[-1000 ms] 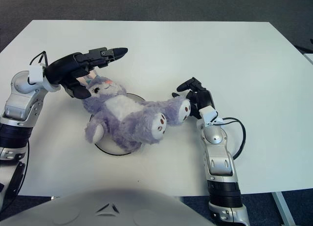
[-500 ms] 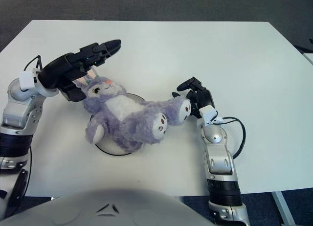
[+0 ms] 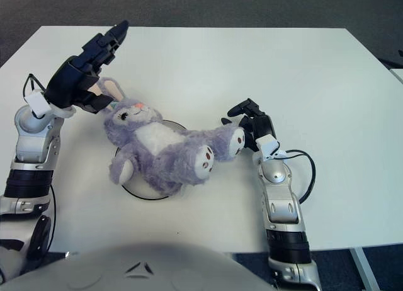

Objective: Put the doll into the plate.

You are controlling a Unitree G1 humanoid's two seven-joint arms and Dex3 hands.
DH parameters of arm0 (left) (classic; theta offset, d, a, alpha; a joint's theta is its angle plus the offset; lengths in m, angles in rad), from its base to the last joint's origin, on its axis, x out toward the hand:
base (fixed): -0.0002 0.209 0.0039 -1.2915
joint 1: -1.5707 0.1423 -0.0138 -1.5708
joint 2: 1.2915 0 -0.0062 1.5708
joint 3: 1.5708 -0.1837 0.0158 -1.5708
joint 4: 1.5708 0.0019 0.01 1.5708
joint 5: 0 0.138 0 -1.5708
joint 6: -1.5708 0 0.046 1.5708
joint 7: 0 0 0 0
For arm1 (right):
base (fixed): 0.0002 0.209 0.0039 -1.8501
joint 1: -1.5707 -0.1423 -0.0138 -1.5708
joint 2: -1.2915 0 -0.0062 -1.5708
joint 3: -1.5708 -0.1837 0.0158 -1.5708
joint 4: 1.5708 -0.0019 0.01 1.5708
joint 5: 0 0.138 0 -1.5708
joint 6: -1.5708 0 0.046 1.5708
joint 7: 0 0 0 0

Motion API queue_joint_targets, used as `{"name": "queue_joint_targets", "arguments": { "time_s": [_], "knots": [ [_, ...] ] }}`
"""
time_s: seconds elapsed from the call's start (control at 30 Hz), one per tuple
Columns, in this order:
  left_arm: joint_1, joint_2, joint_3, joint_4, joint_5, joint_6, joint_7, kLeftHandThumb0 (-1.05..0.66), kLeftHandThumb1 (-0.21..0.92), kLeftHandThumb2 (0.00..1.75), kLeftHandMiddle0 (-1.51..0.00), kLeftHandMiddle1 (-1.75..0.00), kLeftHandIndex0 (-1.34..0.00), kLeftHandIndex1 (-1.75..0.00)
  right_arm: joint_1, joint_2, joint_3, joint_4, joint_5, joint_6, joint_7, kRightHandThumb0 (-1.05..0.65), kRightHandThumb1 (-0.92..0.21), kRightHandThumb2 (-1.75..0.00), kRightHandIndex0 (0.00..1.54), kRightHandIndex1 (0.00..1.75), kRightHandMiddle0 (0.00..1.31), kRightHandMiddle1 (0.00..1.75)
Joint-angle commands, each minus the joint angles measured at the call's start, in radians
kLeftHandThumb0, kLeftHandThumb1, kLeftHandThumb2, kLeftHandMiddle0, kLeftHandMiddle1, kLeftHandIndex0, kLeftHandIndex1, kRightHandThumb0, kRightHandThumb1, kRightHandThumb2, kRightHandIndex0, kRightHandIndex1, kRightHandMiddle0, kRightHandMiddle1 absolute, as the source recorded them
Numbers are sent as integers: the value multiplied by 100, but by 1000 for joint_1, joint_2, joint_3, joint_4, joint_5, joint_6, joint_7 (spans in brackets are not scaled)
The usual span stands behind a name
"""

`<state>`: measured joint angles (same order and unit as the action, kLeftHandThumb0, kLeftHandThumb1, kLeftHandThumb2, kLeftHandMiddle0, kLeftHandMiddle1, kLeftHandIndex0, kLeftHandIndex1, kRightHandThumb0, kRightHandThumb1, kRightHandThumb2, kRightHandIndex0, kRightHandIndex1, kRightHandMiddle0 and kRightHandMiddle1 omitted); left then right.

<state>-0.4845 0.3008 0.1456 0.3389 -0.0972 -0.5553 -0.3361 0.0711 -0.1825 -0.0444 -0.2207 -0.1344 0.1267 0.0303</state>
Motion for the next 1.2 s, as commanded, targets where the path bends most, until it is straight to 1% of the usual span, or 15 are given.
{"name": "queue_joint_targets", "arguments": {
  "time_s": [0.0,0.03,0.07,0.1,0.13,0.2,0.3,0.37,0.43,0.53,0.6,0.63,0.77,0.9,1.17],
  "knots": [
    [-31,-52,22,78,-37,18,49,-41,91,4,-67,-6,-56,-22,42,-2,-3,76,-5,46,1,-37,-92,-28,77,175,46,148],
    [-32,-56,27,80,-68,61,38,-39,92,14,-76,-10,-50,-68,40,1,-6,82,-5,42,-4,-37,-92,-28,77,175,46,148],
    [-34,-58,31,82,-91,92,30,-37,92,22,-83,-13,-45,-100,38,3,-8,86,-5,39,-7,-37,-92,-28,77,175,46,148],
    [-36,-58,34,94,-100,108,27,-37,92,25,-85,-14,-43,-112,37,5,-11,91,-3,34,-12,-37,-92,-28,77,175,46,148],
    [-37,-58,34,102,-101,113,28,-36,92,31,-90,-16,-39,-129,36,6,-13,95,-2,30,-15,-37,-92,-28,77,175,46,148],
    [-43,-59,36,140,-94,99,32,-35,92,35,-93,-22,-35,-144,37,11,-20,102,1,19,-28,-37,-92,-28,77,175,46,148],
    [-48,-69,34,184,-81,75,43,-35,92,37,-95,-31,-34,-154,37,23,-30,116,-2,-5,-59,-37,-92,-28,77,175,46,148],
    [-49,-79,32,197,-77,69,51,-35,92,37,-90,-45,-35,-155,36,31,-39,128,0,-26,-79,-37,-92,-28,77,175,46,148],
    [-44,-94,30,198,-83,83,59,-35,92,35,-85,-65,-37,-154,31,44,-52,147,3,-61,-108,-37,-92,-28,77,175,46,148],
    [-38,-110,27,191,-93,104,60,-35,92,34,-81,-87,-39,-154,28,57,-68,169,11,-105,-133,-37,-92,-28,77,175,46,148],
    [-35,-130,30,199,-115,126,51,-35,92,34,-79,-100,-39,-154,22,74,-86,195,29,-160,-155,-36,-92,-28,77,175,46,148],
    [-34,-138,31,205,-122,133,48,-35,92,34,-77,-114,-39,-154,19,79,-93,206,36,-181,-161,-36,-92,-28,76,175,46,148],
    [-42,-166,35,250,-138,138,45,-35,92,34,-74,-142,-39,-155,4,90,-115,249,60,-254,-181,-36,-92,-28,75,175,45,149],
    [-52,-184,37,289,-142,128,48,-35,92,34,-73,-150,-40,-154,-8,95,-130,276,68,-293,-196,-36,-92,-29,75,175,44,150],
    [-50,-219,34,325,-127,88,58,-35,92,33,-74,-154,-40,-154,-47,92,-146,287,76,-288,-213,-36,-92,-31,75,175,42,153]
  ]
}}
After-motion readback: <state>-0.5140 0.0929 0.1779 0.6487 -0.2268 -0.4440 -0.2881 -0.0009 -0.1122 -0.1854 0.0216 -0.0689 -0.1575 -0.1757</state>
